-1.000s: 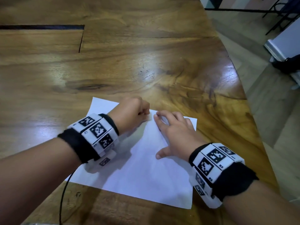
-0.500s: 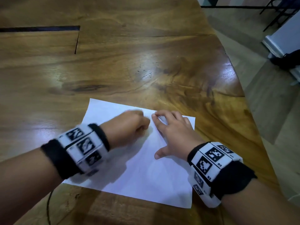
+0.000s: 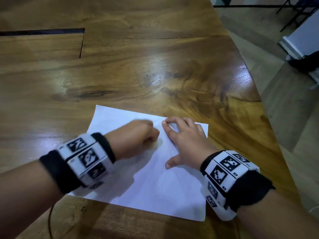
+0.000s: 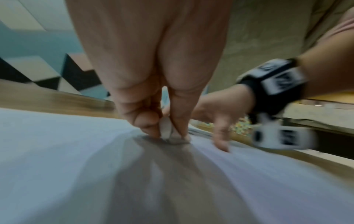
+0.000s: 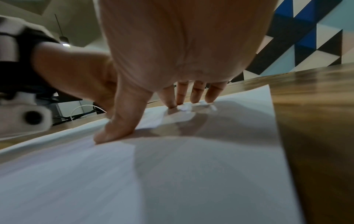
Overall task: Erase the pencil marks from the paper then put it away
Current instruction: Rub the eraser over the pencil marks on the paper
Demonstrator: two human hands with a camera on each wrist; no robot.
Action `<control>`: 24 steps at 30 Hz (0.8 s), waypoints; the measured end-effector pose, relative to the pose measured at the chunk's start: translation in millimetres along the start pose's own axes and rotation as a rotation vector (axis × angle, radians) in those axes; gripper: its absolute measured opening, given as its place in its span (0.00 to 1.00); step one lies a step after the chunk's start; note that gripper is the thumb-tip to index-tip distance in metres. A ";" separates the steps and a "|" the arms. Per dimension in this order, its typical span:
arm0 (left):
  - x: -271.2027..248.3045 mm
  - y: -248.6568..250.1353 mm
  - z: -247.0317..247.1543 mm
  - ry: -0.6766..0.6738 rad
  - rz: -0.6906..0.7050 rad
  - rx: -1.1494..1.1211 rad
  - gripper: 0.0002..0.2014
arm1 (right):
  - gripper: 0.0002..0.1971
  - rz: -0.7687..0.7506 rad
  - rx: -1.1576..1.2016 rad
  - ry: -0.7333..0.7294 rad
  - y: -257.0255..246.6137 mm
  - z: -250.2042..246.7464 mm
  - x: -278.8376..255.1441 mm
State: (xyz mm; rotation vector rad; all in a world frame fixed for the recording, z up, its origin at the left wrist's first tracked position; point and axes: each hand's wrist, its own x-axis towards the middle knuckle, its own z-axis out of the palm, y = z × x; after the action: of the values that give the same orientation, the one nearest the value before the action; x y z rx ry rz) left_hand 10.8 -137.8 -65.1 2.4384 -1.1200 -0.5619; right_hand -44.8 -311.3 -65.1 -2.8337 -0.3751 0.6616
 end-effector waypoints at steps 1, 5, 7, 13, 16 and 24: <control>-11.5 2.5 2.9 -0.071 0.033 -0.002 0.07 | 0.57 -0.001 -0.001 -0.002 0.0 0.2 0.0; -8.9 -0.7 1.8 -0.101 0.022 -0.004 0.04 | 0.57 -0.002 0.000 0.000 0.2 0.8 0.3; 14.8 -3.9 -4.5 0.031 -0.057 0.023 0.03 | 0.57 -0.002 -0.003 0.000 0.1 0.5 -0.1; -10.8 6.1 10.8 0.005 0.093 -0.024 0.08 | 0.57 0.006 -0.009 -0.004 0.4 1.1 0.8; -55.1 16.3 24.7 -0.166 0.080 -0.089 0.06 | 0.57 0.008 0.006 -0.015 0.7 1.2 0.9; 7.0 3.2 8.4 0.064 -0.045 -0.008 0.04 | 0.57 0.015 0.008 -0.018 -0.8 0.0 0.1</control>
State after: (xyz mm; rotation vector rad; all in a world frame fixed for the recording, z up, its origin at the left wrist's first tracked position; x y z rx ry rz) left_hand 8.7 -146.7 -71.9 2.4627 -1.0378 -0.4974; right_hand -44.8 -310.5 -64.9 -2.8269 -0.3540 0.6900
